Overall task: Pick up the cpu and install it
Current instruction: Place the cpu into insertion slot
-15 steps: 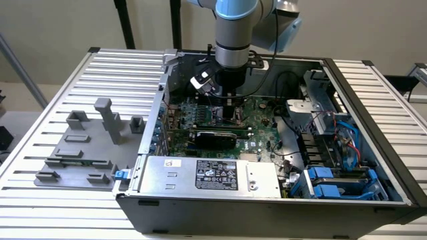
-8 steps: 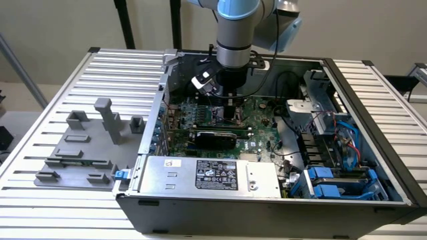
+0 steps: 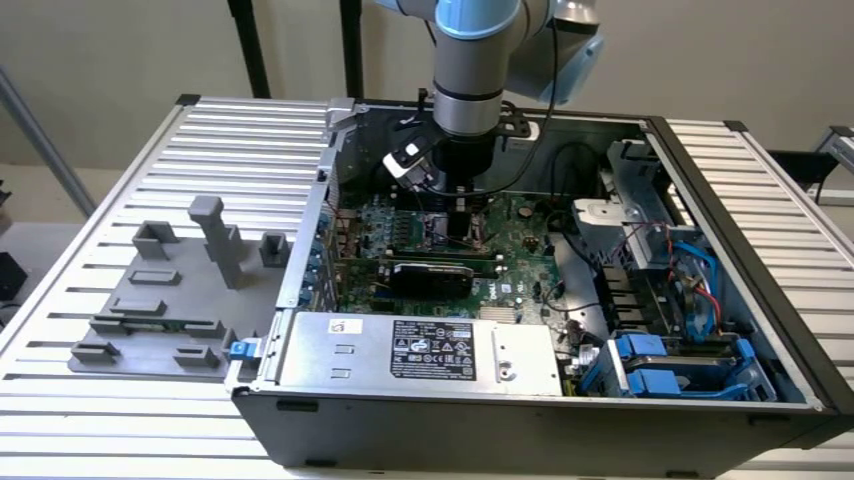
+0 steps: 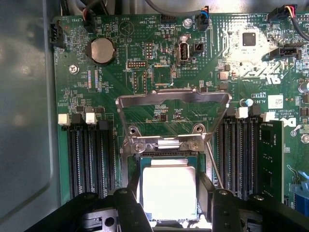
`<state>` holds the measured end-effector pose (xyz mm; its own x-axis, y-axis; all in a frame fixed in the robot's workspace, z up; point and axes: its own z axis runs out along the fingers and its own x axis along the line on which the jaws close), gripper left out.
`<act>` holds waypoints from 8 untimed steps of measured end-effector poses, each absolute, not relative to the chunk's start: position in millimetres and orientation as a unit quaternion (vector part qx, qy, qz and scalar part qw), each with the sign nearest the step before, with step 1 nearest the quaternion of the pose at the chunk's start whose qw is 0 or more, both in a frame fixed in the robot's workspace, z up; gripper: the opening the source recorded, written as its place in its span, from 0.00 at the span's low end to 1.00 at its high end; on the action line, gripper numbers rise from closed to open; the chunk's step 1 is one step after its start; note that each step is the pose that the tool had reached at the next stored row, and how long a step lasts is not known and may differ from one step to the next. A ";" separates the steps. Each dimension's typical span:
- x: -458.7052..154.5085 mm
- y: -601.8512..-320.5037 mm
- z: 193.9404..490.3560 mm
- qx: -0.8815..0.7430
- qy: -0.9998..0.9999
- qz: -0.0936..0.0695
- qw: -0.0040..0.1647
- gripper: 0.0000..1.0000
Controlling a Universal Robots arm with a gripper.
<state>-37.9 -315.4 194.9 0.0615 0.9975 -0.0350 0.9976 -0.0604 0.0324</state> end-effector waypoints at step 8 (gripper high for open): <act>-37.9 -315.3 194.6 0.728 0.685 -0.003 0.022 0.55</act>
